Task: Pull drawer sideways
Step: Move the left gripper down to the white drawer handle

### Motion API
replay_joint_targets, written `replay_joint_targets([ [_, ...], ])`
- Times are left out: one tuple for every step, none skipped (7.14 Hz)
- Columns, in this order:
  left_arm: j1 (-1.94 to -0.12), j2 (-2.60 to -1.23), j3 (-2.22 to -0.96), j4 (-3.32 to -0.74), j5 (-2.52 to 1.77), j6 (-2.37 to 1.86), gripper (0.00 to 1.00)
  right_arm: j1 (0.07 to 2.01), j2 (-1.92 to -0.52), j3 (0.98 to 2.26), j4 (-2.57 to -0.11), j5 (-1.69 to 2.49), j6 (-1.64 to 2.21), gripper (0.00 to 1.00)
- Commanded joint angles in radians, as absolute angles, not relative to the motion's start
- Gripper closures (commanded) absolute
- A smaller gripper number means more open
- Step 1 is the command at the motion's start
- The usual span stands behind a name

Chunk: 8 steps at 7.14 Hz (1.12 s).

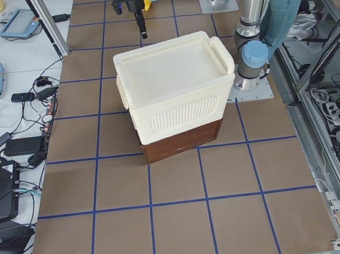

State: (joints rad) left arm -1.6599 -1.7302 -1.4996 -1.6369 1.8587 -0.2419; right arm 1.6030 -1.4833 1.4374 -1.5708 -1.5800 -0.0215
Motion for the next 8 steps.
replay_joint_targets([
  [-1.726,-1.813,-1.509,-1.646,2.061,-0.325,0.0,1.603,-1.483,1.437,-1.571,-1.58,-0.021,0.0],
  [-1.738,-1.854,-1.549,-1.644,2.173,-0.415,0.0,1.603,-1.483,1.437,-1.571,-1.58,-0.021,0.0],
  [-1.746,-1.888,-1.606,-1.644,2.283,-0.47,0.0,1.603,-1.483,1.437,-1.571,-1.58,-0.021,0.0],
  [-1.747,-1.908,-1.646,-1.644,2.346,-0.494,0.0,1.603,-1.483,1.437,-1.571,-1.58,-0.021,0.0],
  [-1.747,-1.936,-1.681,-1.644,2.405,-0.539,0.0,1.603,-1.483,1.437,-1.571,-1.58,-0.021,0.0],
  [-1.747,-1.959,-1.715,-1.647,2.457,-0.551,0.0,1.603,-1.483,1.437,-1.571,-1.58,-0.021,0.0],
  [-1.747,-1.98,-1.747,-1.655,2.497,-0.586,0.0,1.603,-1.483,1.437,-1.571,-1.58,-0.021,0.0],
  [-1.746,-1.996,-1.762,-1.682,2.55,-0.591,0.0,1.603,-1.483,1.437,-1.571,-1.58,-0.023,0.0],
])
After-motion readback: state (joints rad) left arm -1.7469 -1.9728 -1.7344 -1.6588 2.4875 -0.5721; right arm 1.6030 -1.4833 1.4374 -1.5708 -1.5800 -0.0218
